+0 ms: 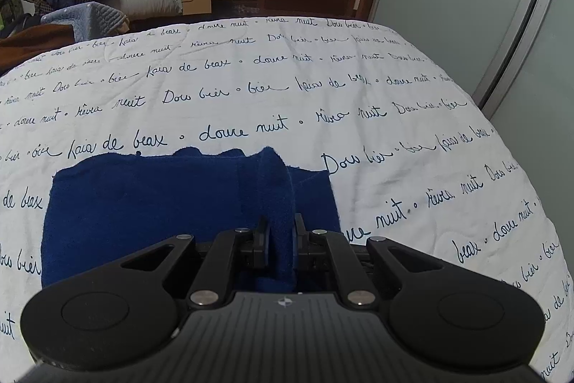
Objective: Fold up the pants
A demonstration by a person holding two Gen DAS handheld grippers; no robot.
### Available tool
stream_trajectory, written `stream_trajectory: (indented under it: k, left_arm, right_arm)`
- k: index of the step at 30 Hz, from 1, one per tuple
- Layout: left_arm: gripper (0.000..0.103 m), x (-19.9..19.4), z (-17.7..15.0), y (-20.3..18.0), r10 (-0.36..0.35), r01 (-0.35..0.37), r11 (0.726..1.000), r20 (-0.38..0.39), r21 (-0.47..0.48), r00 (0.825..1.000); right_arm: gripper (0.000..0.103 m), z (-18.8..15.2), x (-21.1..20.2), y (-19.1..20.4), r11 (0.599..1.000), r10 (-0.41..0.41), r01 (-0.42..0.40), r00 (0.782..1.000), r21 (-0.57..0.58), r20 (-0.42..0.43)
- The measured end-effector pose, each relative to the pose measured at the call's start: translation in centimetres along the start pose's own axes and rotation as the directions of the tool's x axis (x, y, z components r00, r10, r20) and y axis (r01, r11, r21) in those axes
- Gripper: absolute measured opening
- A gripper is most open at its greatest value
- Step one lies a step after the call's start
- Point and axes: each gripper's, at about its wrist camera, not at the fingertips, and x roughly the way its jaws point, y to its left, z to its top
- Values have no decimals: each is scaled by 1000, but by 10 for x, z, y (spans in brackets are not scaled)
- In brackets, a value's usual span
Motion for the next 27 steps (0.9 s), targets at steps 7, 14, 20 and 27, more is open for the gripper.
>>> stream_trajectory:
  k: [7, 14, 20, 27]
  left_arm:
    - [12, 7, -2, -5, -2, 2, 1000, -11, 8, 1000]
    - [12, 15, -8, -10, -11, 11, 1000, -34, 22, 999]
    - [34, 15, -7, -10, -70, 70, 998, -33, 1, 997]
    - [64, -3, 1, -6, -136, 137, 989, 31, -53, 990]
  right_arm:
    - [7, -3, -4, -1, 1000, 2, -2, 1000, 7, -14]
    - [7, -5, -4, -9, 999, 1, 0, 1000, 39, -29]
    - [8, -6, 0, -14, 998, -13, 16, 999, 55, -52]
    - [12, -7, 4, -15, 996, -42, 49, 995, 70, -91]
